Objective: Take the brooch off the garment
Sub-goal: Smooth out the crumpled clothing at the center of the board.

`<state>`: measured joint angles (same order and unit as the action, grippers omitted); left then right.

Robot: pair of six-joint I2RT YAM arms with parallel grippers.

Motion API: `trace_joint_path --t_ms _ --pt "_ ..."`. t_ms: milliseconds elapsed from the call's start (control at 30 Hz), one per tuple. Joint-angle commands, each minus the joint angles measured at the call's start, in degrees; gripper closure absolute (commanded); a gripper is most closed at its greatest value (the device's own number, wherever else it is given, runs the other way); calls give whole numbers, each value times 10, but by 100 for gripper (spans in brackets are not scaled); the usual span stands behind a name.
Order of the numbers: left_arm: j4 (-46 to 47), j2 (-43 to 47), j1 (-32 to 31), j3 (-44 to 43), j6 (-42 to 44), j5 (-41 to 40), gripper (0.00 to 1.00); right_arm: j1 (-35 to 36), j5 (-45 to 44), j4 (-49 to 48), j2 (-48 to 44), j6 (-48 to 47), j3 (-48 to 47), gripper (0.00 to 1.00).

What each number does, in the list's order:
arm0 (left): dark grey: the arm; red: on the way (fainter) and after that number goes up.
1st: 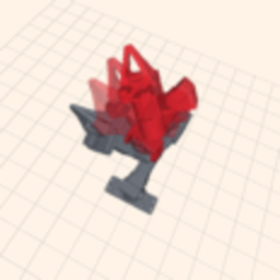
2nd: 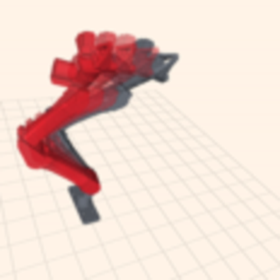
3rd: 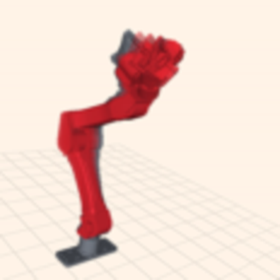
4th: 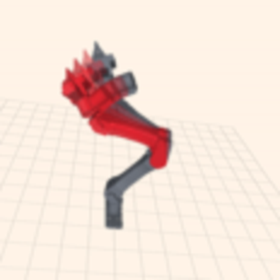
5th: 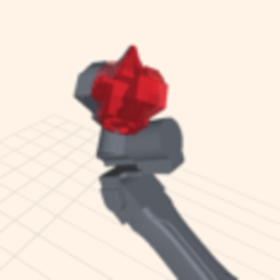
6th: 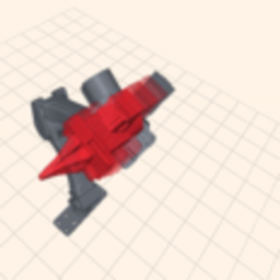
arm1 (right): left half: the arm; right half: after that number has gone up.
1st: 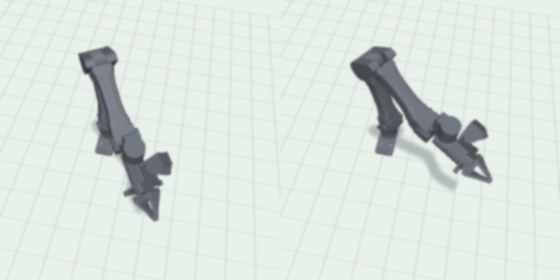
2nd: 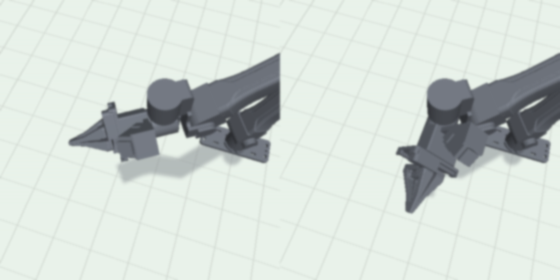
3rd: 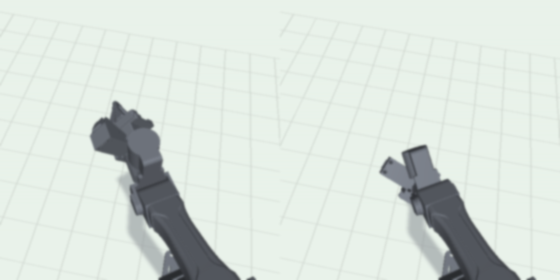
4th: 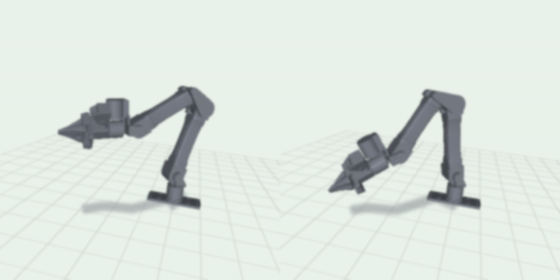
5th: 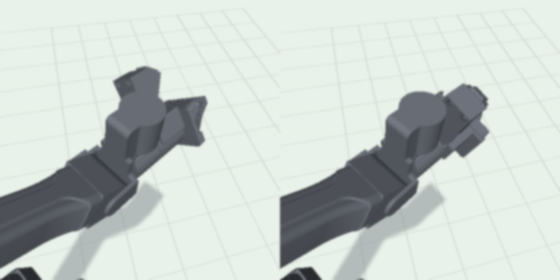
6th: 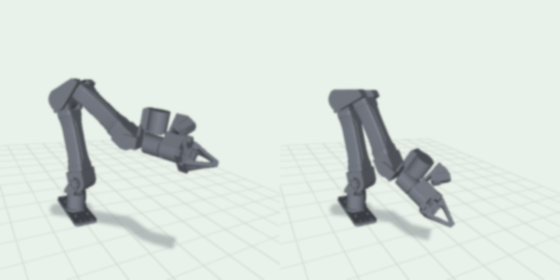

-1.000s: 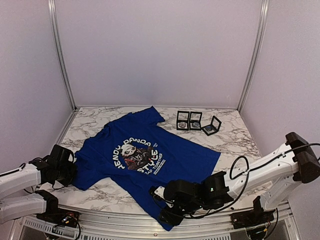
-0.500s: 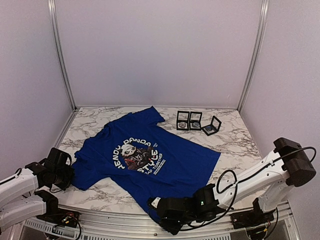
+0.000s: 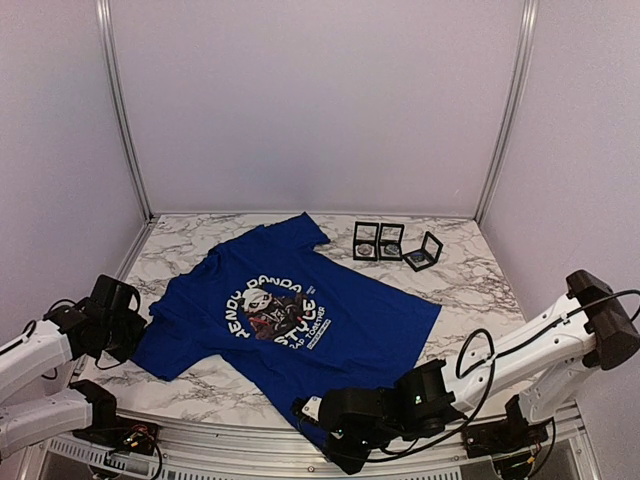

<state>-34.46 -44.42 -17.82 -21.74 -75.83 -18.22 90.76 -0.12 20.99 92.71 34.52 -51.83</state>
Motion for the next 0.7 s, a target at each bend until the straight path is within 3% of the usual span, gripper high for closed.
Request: trace_joint_path --t_ms 0,100,200,400,667 --pt "6 -28 2 -45 67 -12 85 6 67 -17 -9 -18 -7 100" --pt "19 -61 -1 -64 88 2 85 7 47 -10 -4 -6 -7 100" --pt "41 -86 -5 -65 95 14 85 7 -20 12 8 5 -28 84" --pt "81 -108 -9 -49 97 31 85 6 -121 35 50 14 -95 72" --pt "90 -116 -10 -48 102 38 85 -3 -142 43 134 0 -142 61"
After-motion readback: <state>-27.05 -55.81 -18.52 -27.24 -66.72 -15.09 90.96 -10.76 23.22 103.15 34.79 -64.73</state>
